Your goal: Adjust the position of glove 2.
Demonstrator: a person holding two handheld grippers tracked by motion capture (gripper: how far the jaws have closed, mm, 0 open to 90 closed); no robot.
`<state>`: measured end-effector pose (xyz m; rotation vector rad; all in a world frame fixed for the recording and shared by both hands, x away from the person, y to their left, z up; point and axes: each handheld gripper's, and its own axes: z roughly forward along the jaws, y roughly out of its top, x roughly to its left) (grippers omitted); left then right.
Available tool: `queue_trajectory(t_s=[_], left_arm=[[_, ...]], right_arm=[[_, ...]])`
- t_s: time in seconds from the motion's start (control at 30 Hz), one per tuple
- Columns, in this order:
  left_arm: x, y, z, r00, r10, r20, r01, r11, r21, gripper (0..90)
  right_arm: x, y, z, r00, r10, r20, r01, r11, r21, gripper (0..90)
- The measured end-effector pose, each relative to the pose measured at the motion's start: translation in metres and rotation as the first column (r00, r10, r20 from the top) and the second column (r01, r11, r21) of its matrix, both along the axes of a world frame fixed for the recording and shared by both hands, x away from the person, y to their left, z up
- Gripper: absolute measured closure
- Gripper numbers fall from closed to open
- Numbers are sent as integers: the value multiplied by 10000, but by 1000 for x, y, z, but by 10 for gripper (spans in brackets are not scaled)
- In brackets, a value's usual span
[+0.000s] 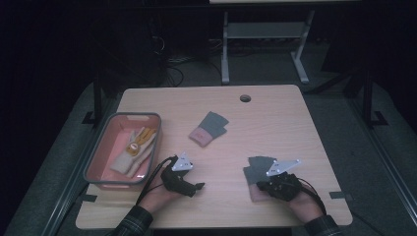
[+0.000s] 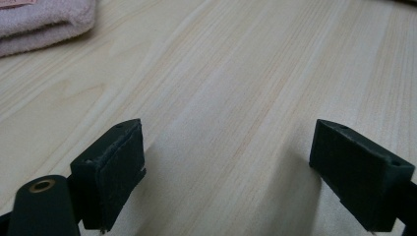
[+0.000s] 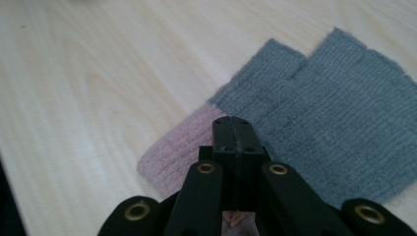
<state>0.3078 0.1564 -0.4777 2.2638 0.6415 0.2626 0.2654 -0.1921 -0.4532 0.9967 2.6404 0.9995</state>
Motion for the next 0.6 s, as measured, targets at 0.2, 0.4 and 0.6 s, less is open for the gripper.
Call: queue_trajectory(t_s=[0.2,0.4,0.6], left_arm=[[0,0,0,10000,6,-6,-6,10000,-2,125],[0,0,0,10000,-6,55,6,10000,-24,129],[1,1,1,9999,-74,103,73,9999,123,128]], right_arm=[[-4,6,0,9998,196,46,-196,9998,22,898],[0,-6,8,9971,-488,576,469,9983,337,676],[15,-31,5,9877,-1354,779,1323,9902,438,501]])
